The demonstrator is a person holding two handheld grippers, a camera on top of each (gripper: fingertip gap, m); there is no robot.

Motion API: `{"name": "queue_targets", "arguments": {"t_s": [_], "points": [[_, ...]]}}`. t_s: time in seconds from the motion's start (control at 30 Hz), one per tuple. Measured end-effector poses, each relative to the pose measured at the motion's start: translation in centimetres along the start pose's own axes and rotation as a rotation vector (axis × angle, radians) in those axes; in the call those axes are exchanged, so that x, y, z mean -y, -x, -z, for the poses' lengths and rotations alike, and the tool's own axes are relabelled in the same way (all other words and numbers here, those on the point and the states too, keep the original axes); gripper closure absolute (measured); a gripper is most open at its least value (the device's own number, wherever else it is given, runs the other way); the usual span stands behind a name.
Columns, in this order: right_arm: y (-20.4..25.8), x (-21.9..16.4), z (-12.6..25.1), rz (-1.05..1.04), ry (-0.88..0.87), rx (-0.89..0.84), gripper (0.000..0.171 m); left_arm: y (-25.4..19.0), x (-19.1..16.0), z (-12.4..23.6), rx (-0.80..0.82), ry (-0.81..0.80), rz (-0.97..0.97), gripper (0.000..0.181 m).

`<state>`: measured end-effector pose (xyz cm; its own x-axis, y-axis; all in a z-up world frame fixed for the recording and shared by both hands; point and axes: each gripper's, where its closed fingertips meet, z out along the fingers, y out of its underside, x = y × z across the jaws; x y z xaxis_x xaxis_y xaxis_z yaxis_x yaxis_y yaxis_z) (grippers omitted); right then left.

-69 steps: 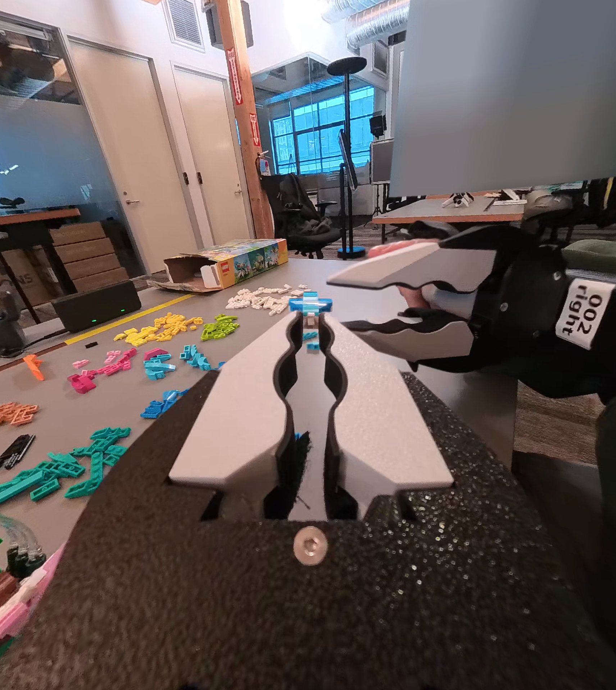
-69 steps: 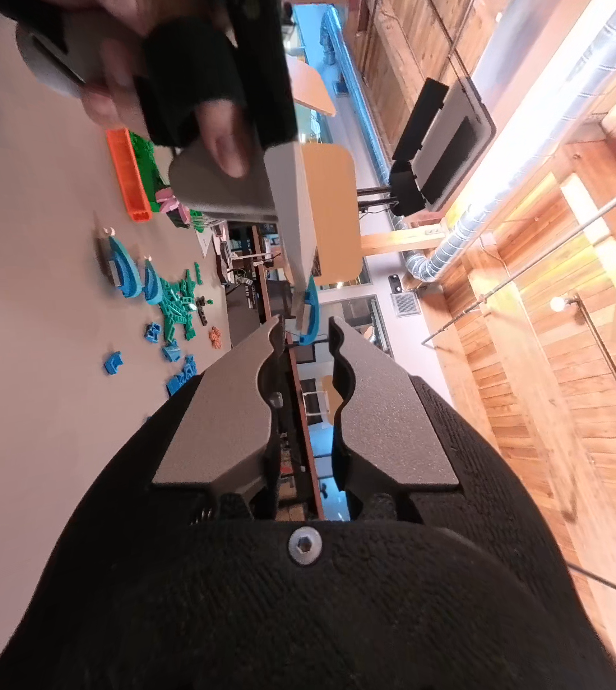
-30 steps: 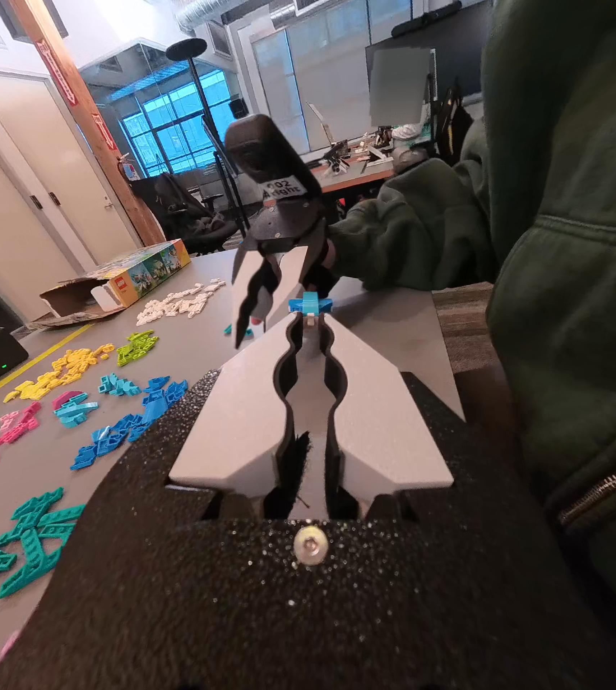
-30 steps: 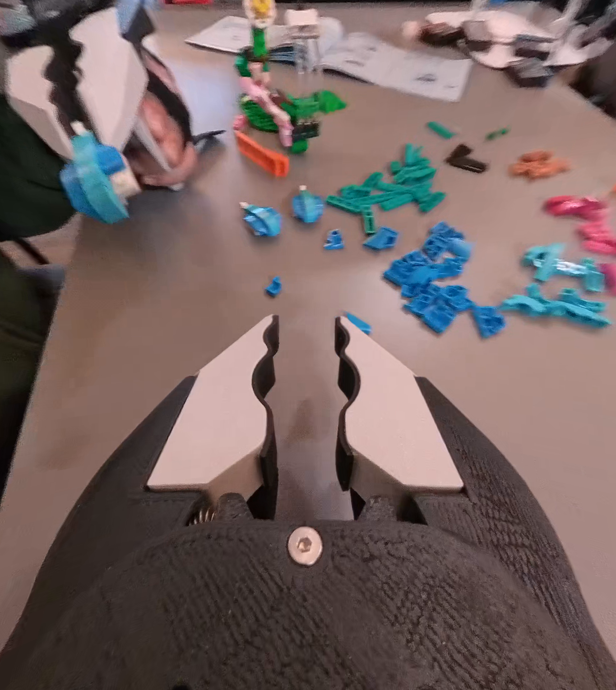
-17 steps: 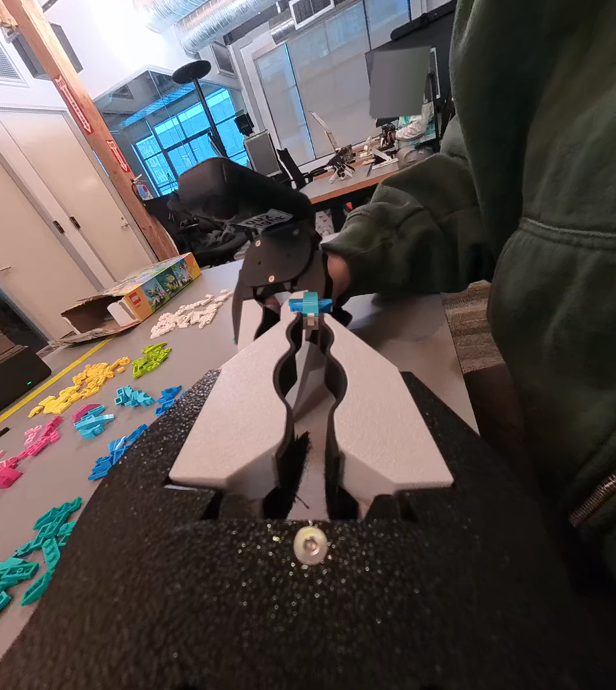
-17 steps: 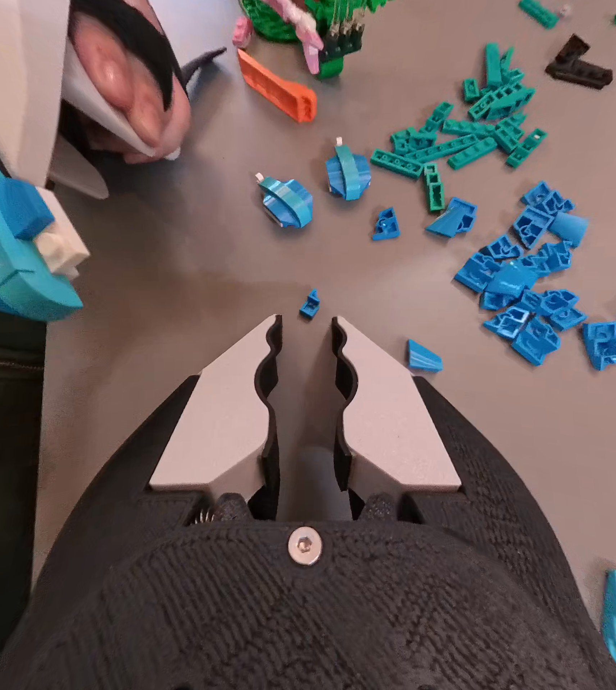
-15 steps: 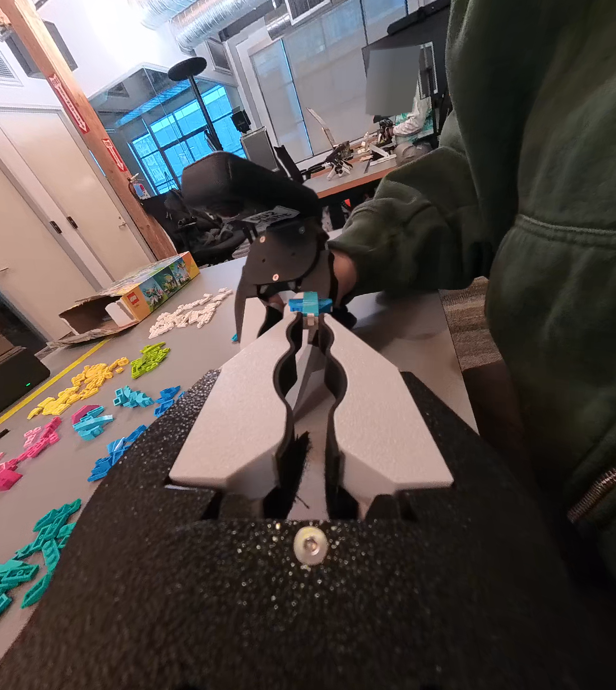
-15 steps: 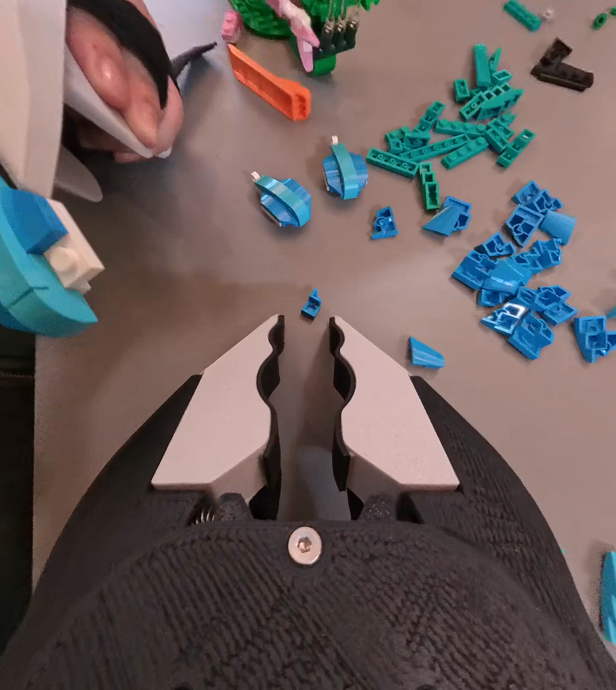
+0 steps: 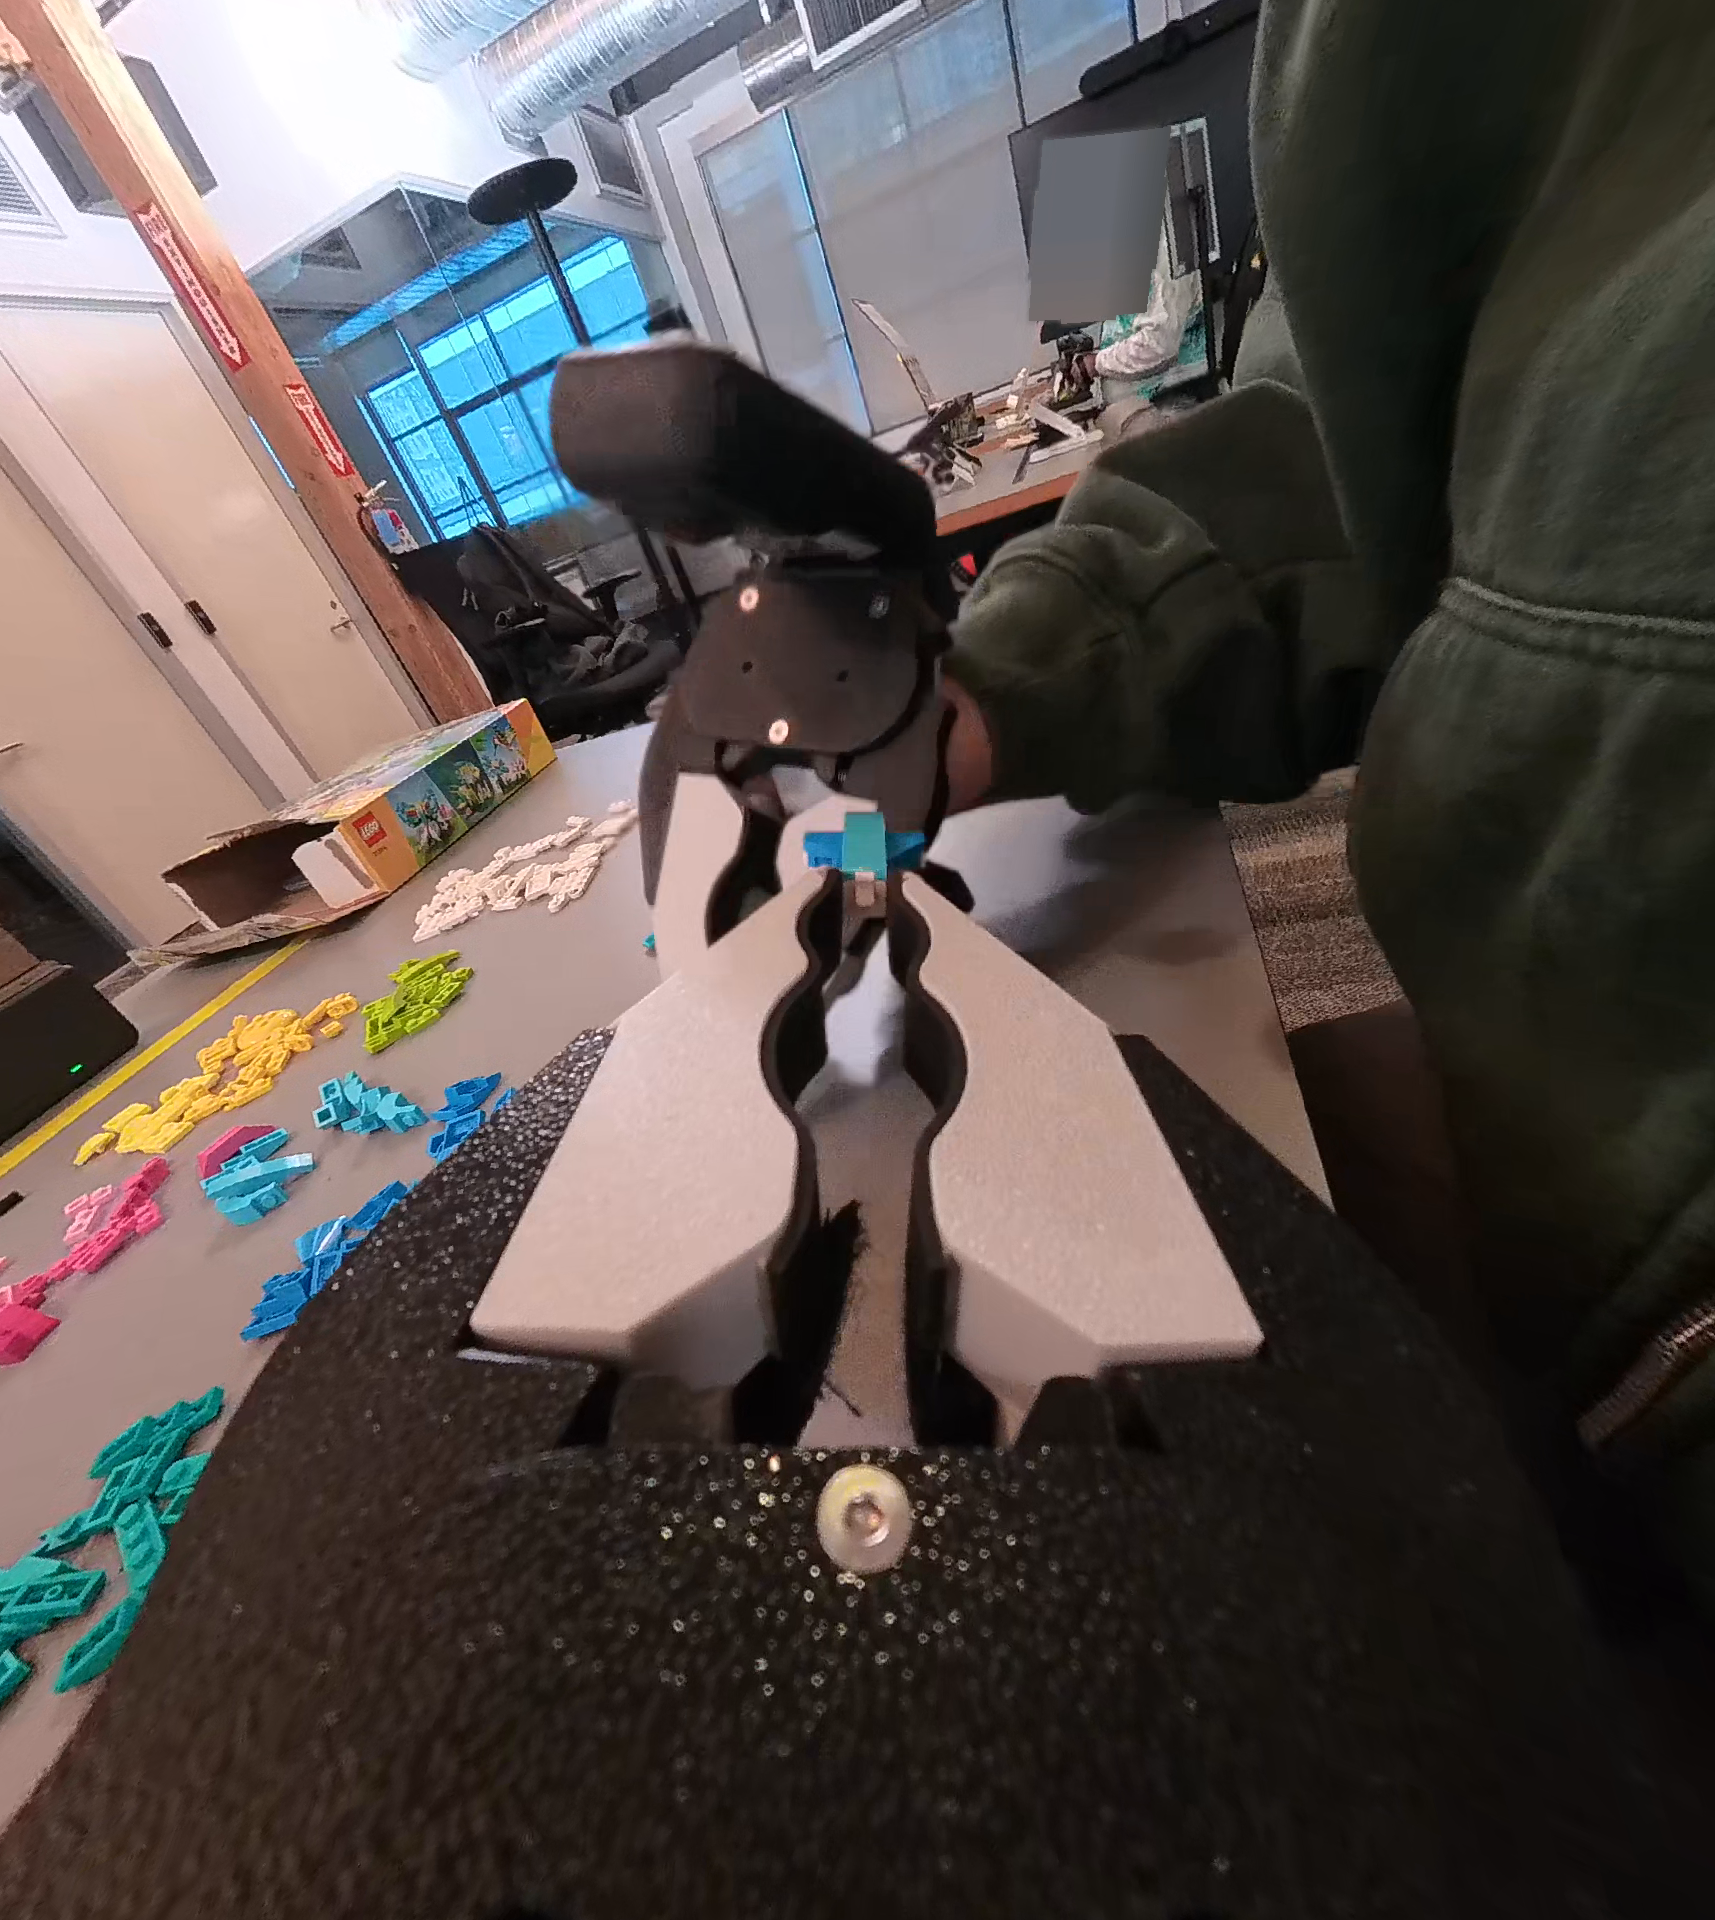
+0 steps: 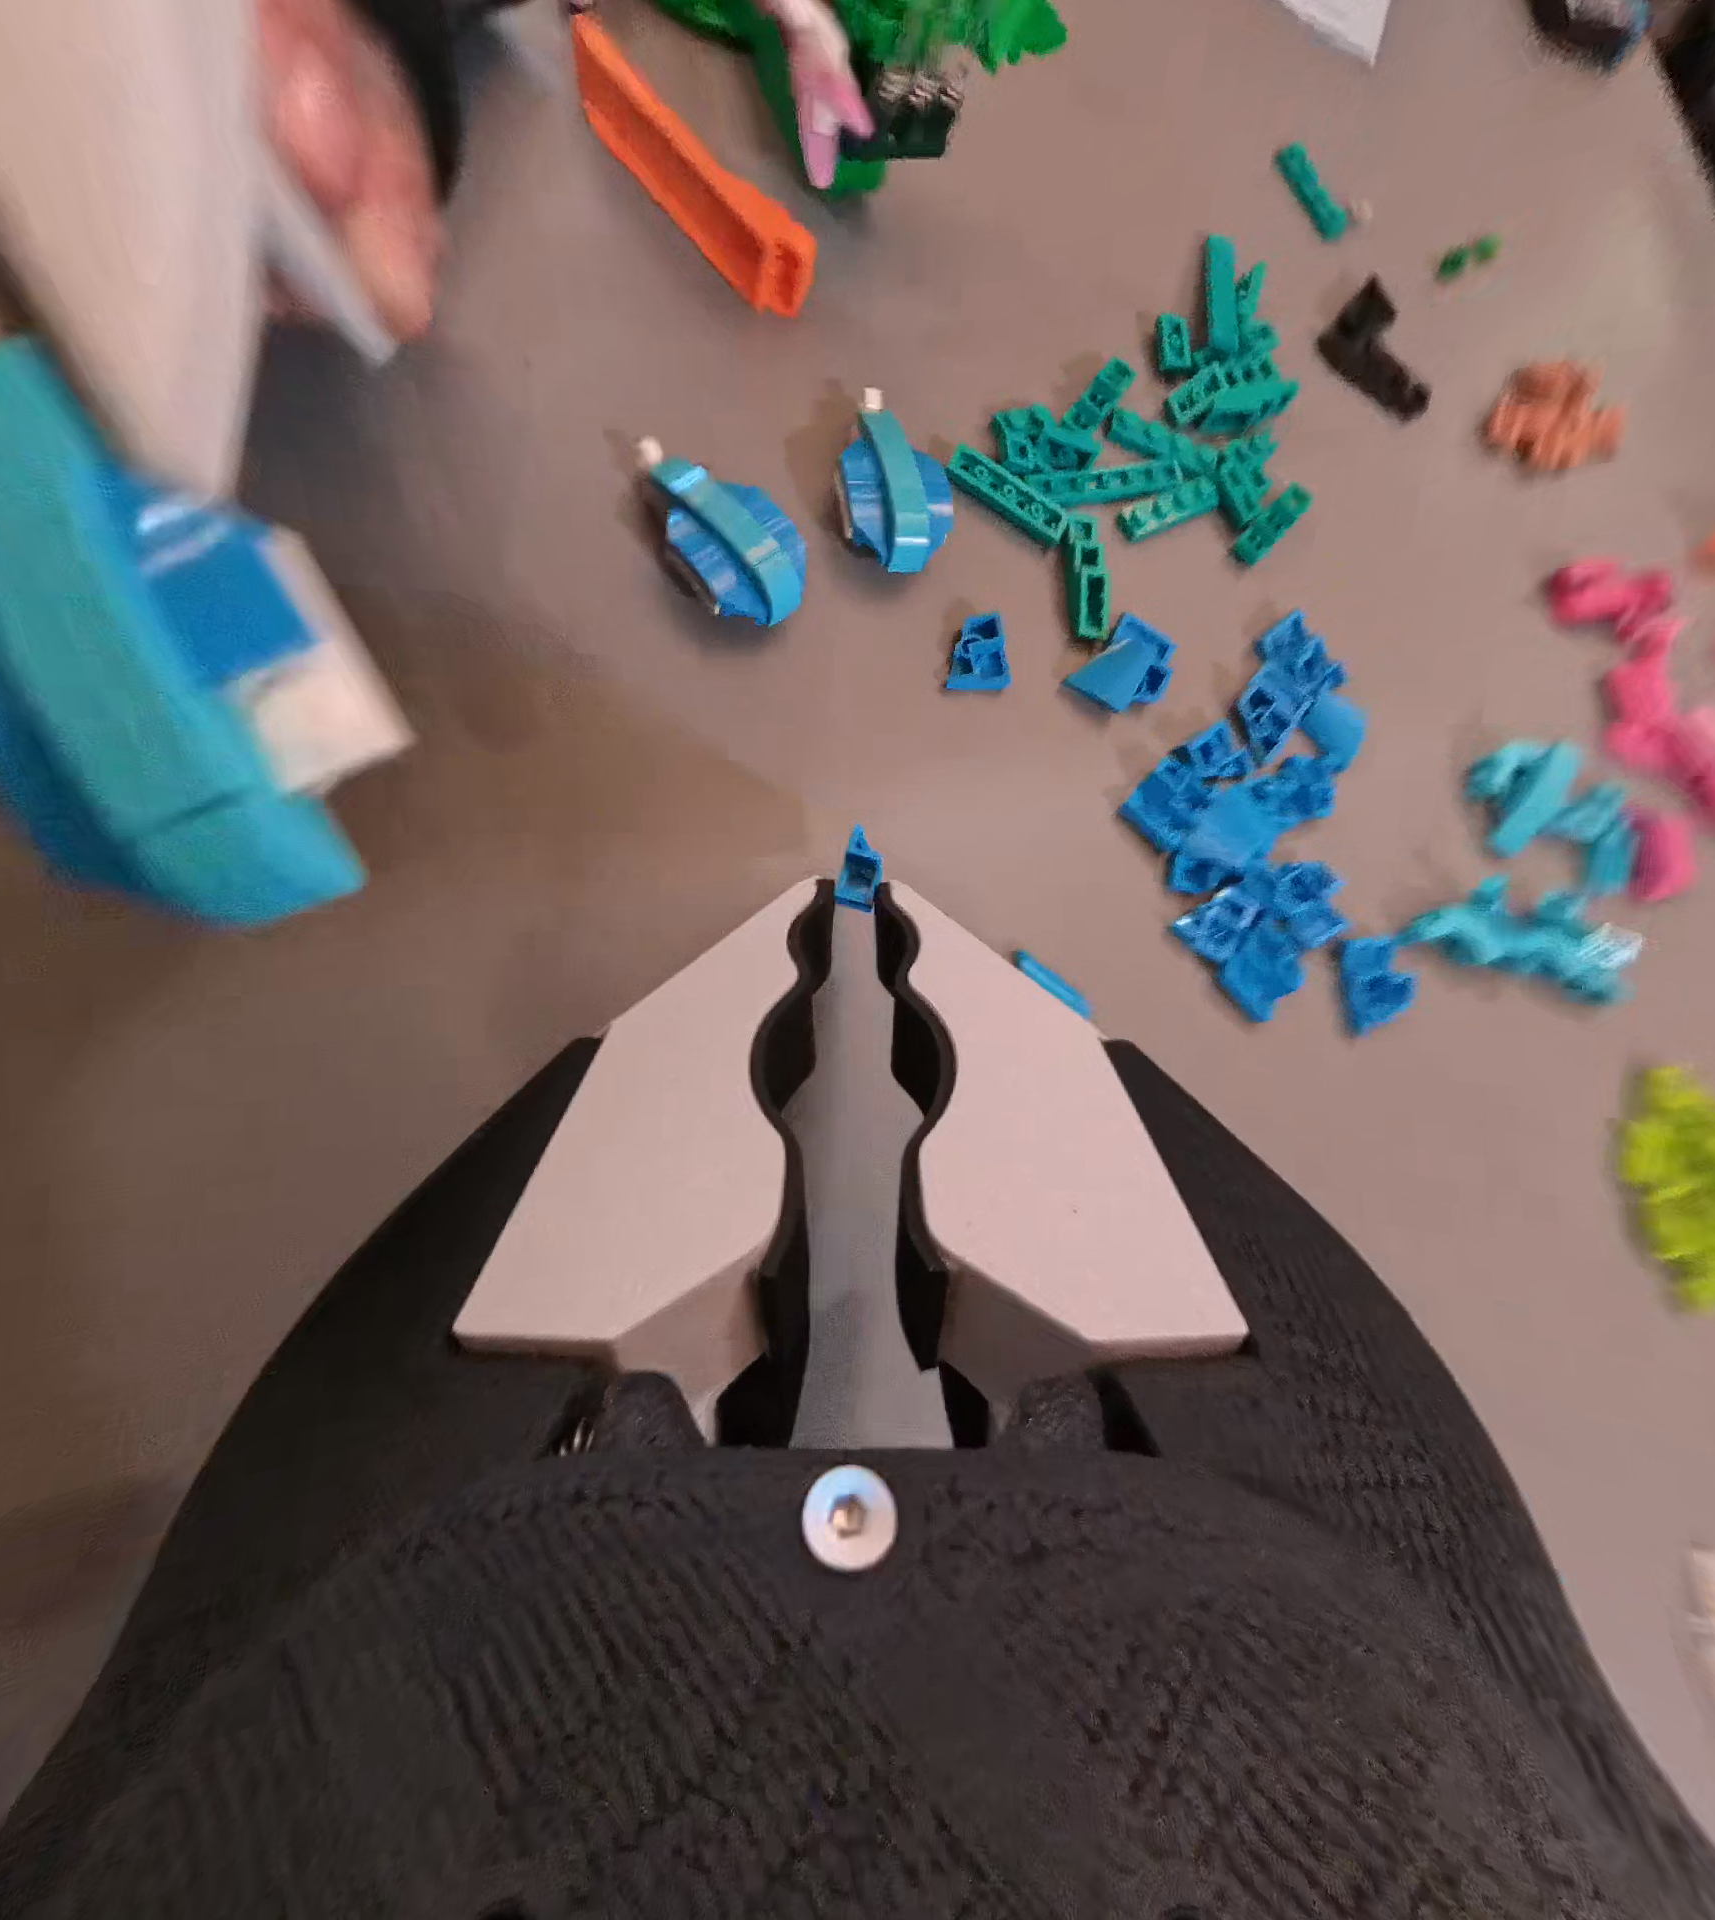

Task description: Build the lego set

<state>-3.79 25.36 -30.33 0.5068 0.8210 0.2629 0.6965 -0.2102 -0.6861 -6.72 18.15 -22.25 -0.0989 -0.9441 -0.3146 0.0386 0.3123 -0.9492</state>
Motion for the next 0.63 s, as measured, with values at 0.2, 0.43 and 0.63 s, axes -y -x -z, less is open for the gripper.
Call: {"name": "queue_targets", "arguments": {"t_s": [0.2,0.43,0.63], "points": [[-3.4,-1.9,3.0,1.16,0.272,-0.283,0.165,0.0,0.0,0.0,0.002,-0.003,0.001,0.176],[-1.0,-4.5,3.5,1.96,0.384,-0.096,0.165,0.0,0.0,0.0,0.001,0.002,-0.003,0.176],[1.8,-4.9,3.8,2.039,0.306,0.013,0.165,-0.1,0.0,0.0,-0.001,0.004,-0.007,0.176]]}}
